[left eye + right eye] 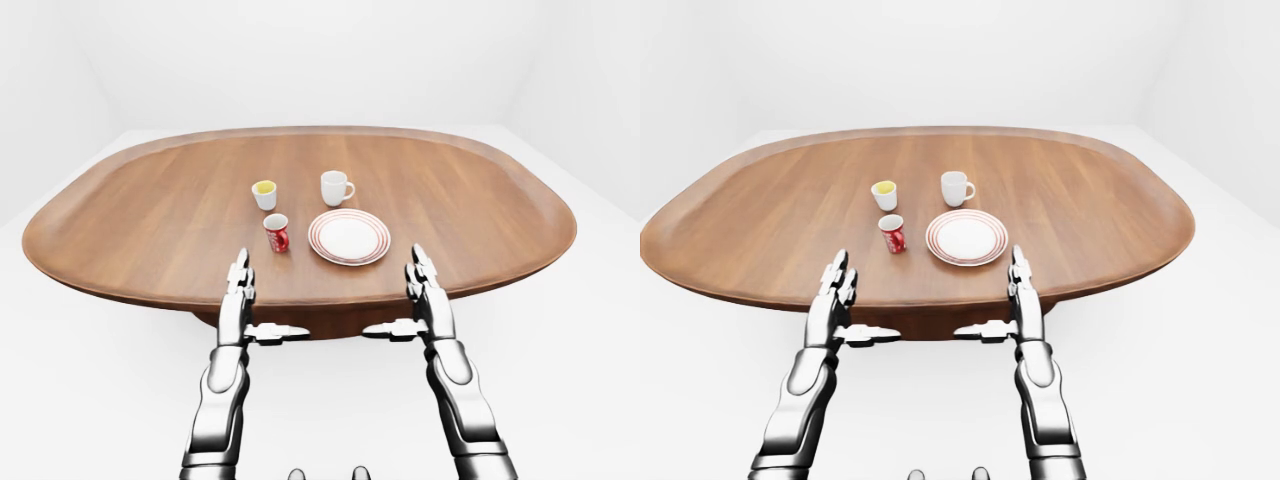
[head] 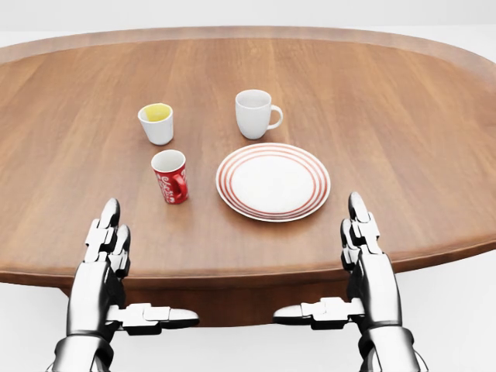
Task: Pick up the red mug and put it on the plate
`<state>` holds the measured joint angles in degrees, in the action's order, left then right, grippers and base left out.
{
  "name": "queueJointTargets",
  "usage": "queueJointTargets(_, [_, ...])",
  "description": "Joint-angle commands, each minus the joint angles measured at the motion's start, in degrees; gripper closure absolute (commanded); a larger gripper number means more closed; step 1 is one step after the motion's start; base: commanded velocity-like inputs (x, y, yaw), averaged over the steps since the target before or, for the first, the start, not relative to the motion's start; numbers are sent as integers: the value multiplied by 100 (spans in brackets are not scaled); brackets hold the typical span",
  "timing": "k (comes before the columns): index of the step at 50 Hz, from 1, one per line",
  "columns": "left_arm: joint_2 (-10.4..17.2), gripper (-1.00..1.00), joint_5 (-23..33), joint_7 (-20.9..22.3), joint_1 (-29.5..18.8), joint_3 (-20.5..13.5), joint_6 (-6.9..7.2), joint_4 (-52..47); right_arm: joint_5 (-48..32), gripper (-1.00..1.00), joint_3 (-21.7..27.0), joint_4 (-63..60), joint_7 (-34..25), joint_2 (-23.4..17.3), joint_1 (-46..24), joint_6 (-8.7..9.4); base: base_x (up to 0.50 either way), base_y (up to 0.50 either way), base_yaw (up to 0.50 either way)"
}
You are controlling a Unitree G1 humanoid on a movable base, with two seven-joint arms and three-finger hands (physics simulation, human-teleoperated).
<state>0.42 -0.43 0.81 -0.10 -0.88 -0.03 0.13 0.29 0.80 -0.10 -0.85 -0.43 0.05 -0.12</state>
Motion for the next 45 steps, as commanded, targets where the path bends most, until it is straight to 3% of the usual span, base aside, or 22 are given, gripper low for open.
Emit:
queueJointTargets(1, [71,-100,-68,122,-26,-144,-8,39,18,-100,129,-44,-124,-71,18,-25,0,0,0])
queueJointTargets(28, [68,-100,-62,121,-13,-134,8,15,-56,-100,113,3,-176,-76,24,-58,0,0,0])
queueJointTargets(45, [62,-100,-61,123,5,-125,29,-18,-95,-100,108,3,-182,-75,34,-57,0,20,0])
